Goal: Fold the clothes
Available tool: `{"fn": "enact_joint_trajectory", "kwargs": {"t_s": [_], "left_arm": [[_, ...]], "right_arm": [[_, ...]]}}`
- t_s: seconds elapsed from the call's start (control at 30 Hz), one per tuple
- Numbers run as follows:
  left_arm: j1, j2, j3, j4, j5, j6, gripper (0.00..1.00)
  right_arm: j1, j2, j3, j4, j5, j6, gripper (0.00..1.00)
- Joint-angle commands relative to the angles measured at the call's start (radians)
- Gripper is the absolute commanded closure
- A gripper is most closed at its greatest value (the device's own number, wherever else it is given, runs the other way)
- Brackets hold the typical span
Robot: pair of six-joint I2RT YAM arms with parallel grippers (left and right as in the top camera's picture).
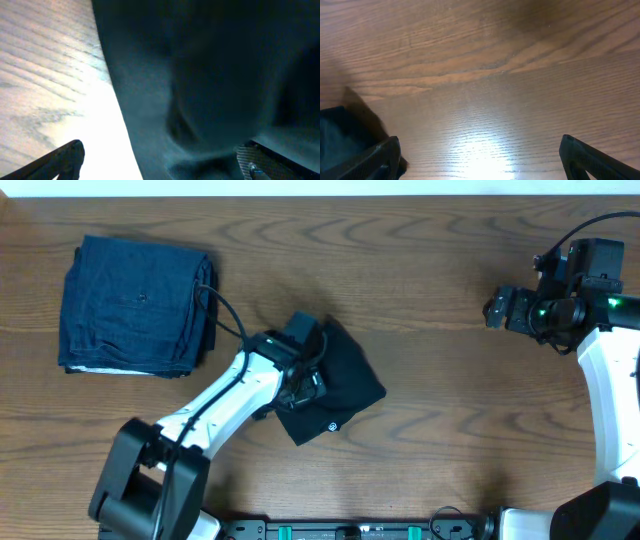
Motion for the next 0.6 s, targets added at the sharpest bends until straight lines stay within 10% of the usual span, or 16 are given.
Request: {"fn": "enact_joint_trajectory", "kwargs": {"t_s": [0.0,0.57], "left_arm": [[0.008,0.016,-0.024,0.044,-0.04,-0.024,0.02],[0.008,-0.051,-0.086,0.116,-0.042,-0.017,0.01]], "right_arm": [[-0.005,0.0,-0.001,-0.001,0.005,0.0,0.01],[-0.005,0.0,-0.001,-0.001,0.005,0.0,0.01]]}}
